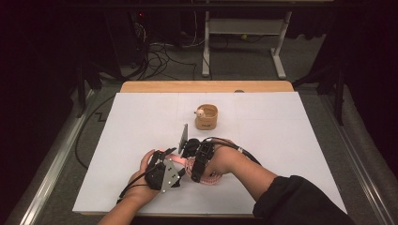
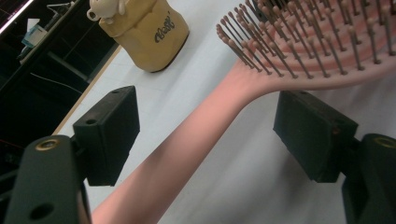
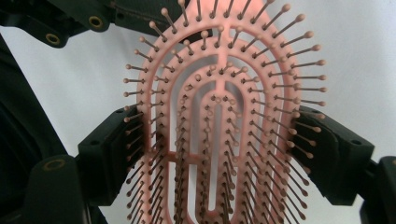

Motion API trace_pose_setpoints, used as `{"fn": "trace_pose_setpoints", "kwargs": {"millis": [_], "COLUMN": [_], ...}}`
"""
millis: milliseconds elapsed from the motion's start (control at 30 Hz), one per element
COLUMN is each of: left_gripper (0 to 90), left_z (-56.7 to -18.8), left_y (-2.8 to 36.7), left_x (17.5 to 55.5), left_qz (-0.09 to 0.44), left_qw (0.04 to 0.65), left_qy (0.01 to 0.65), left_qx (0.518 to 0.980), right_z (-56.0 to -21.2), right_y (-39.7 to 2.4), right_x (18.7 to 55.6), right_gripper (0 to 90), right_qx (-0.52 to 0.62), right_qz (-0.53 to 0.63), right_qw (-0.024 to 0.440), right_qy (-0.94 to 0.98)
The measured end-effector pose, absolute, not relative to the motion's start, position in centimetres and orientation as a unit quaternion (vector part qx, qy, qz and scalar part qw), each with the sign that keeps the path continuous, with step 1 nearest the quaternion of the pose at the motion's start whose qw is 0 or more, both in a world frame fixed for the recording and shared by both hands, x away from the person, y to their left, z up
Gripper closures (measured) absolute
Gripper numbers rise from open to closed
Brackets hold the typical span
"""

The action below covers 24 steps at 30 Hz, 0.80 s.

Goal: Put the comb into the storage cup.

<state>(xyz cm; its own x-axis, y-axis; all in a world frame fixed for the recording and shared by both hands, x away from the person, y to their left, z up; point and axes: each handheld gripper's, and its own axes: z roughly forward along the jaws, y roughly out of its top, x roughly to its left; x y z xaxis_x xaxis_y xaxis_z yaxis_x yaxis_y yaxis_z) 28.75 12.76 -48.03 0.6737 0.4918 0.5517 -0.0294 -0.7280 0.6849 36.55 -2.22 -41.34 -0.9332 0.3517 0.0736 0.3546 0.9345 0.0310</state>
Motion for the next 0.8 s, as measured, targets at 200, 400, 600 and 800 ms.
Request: {"fn": "trace_pose_setpoints", "kwargs": {"millis": [200,400,600,800], "left_gripper": [31.6,37.7,43.4,46.1], "left_z": [-48.08,-48.22,-48.18,-48.18], "left_y": [12.70,12.58,12.54,12.47], "left_x": [28.62,28.41,28.19,28.04], "left_qz": [0.390,0.406,0.415,0.416], "left_qw": [0.330,0.321,0.317,0.313], "left_qy": [0.125,0.107,0.096,0.089], "left_qx": [0.851,0.849,0.848,0.849], "right_z": [-41.47,-41.68,-41.80,-41.87], "right_y": [-2.47,-2.64,-2.54,-2.53], "right_x": [36.52,36.47,36.48,36.52], "right_gripper": [20.4,20.4,20.4,20.4], "right_qx": [-0.183,-0.185,-0.184,-0.189], "right_qz": [-0.017,-0.017,-0.017,-0.017], "right_qw": [0.036,0.037,0.039,0.042], "right_qy": [-0.982,-0.982,-0.982,-0.981]}}
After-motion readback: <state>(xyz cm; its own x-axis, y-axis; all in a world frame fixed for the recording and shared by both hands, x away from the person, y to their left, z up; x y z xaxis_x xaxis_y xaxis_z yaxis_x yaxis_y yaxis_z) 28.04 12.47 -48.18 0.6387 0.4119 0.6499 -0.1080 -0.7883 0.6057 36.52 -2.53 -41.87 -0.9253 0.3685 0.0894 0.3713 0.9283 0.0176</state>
